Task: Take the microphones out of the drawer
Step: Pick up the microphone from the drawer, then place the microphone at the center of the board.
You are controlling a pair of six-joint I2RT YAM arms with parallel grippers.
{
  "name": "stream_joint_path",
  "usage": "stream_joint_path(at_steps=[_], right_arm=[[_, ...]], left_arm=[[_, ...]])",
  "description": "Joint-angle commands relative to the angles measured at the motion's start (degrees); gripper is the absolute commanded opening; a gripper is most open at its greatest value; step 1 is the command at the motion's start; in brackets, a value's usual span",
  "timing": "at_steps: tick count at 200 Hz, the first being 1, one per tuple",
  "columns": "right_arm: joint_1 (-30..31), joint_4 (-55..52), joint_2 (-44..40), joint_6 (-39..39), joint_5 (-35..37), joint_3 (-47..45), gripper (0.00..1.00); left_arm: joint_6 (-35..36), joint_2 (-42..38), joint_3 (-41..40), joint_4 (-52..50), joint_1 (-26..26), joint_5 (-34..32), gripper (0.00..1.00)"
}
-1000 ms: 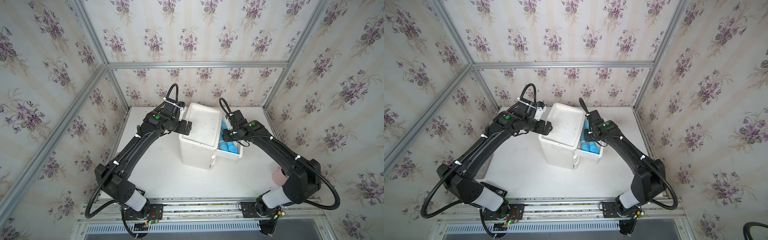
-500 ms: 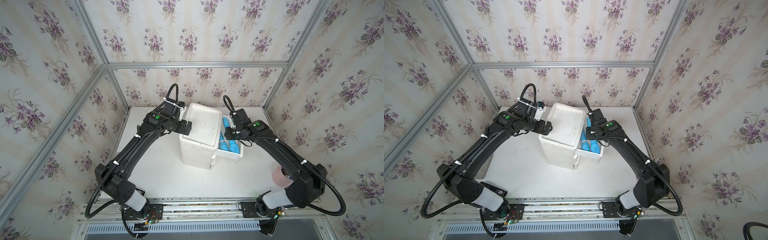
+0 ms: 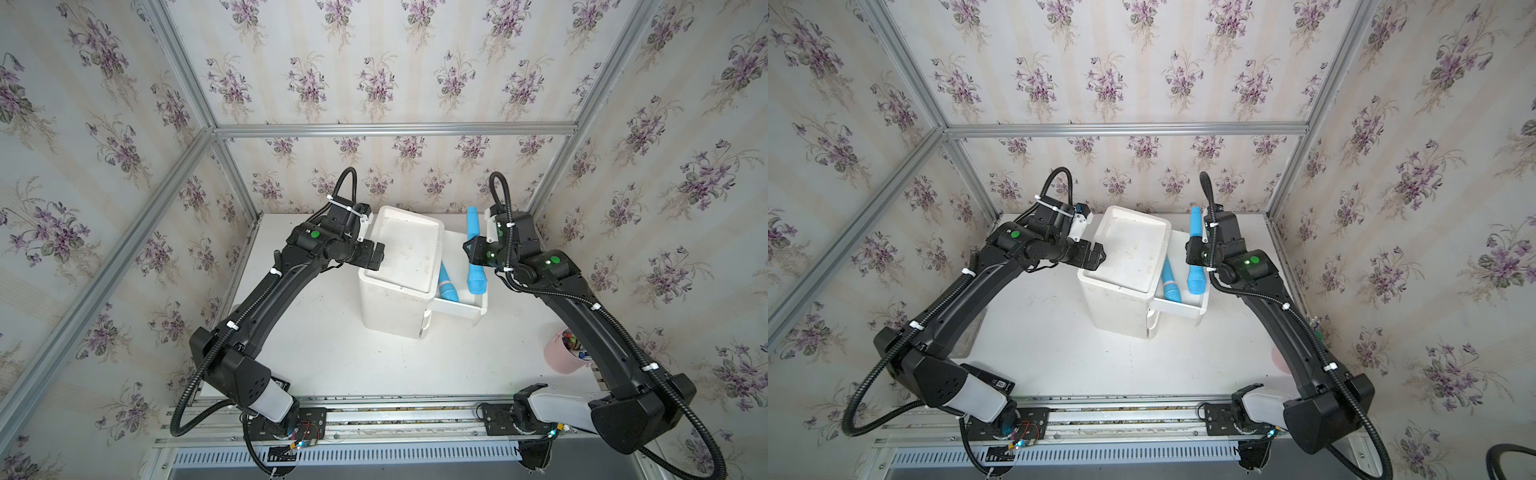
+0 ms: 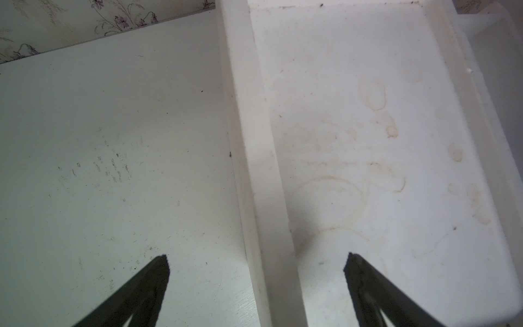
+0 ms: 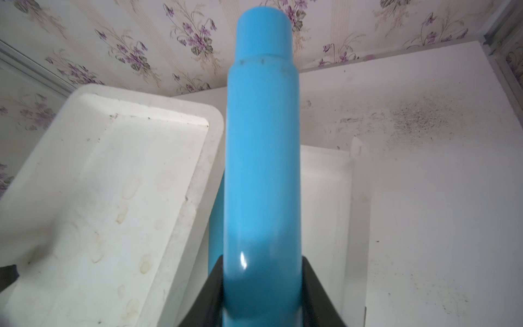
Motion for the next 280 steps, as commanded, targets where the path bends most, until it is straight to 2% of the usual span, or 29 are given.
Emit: stream_joint_path(at_steps=[1,26,64,118,170,236,280], right_arm=[[-1.6,0.5,-0.5,-0.7,-1.5,1.7,0.00],[-5.6,-1.9,-1.5,-2.9,-3.9,2.6,0.00],[-13.6,-5.2,-4.0,-6.6,-8.2,-1.1,0.00],[-21.5,1.2,-6.1,-7.7,-12.8,-15.5,0.00],[-22.0,11.3,0.7,-7.8,-9.1,-26.2,0.00],[-22.8,18.3,9.1,-8.6,-4.9,-27.6,0.00],[-24.3,23.0,13.9,-9.3,-4.9,-28.8,0.00]], left_arm=[[-0.4,-0.2,0.2,0.7,0.1,0.1,0.99],[-0.3,-0.2,0.1,0.7,0.1,0.1,0.99],[0.0,-0.5,0.1,0.7,0.0,-0.3,0.99],[0.1,-0.7,0.1,0.7,0.1,-0.3,0.99],[-0.1,-1.0,0.2,0.8,0.0,0.3,0.99],[0.0,-2.2,-0.4,1.0,0.0,0.3,0.99],[0.2,-2.4,-1.0,1.3,0.0,0.8,0.99]])
